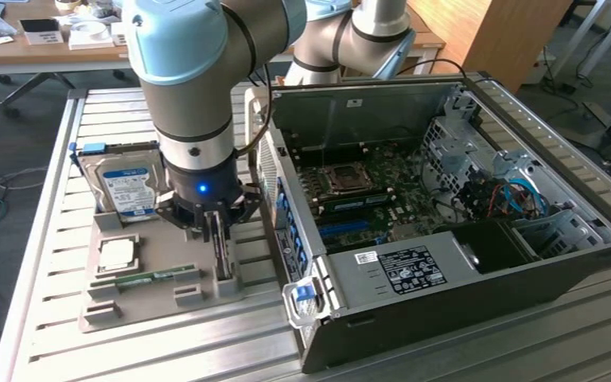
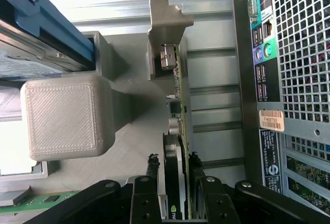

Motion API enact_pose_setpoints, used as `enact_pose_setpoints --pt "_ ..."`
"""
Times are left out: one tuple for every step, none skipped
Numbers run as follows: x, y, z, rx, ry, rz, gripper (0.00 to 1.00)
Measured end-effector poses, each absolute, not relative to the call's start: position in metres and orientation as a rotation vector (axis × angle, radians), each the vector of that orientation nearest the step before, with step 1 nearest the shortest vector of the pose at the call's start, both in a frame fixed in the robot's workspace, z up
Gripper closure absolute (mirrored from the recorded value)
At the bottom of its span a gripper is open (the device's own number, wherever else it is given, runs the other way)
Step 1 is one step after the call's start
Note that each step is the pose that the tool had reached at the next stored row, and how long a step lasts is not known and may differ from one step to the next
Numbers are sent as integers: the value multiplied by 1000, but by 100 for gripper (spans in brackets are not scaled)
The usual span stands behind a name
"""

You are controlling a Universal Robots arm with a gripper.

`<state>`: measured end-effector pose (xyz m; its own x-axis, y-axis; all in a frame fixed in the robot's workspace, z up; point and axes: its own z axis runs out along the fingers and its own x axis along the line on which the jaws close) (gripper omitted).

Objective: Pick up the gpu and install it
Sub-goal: 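Pick up the gpu and move the gpu toward the slot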

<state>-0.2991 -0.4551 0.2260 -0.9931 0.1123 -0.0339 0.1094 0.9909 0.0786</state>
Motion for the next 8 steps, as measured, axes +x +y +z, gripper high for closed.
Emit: enact_pose_setpoints --pt "-298 -455 226 172 3096 119 64" --pt "-298 -455 226 172 3097 119 64" --pt "-298 -455 226 173 3096 119 64" --pt "-298 -455 226 173 3097 119 64" --pt "-298 -455 226 173 3096 118 64" --pt "-298 -456 226 172 3097 118 64" --pt "-298 -456 226 171 3097 118 64" --pt "-297 -457 226 170 3097 119 64"
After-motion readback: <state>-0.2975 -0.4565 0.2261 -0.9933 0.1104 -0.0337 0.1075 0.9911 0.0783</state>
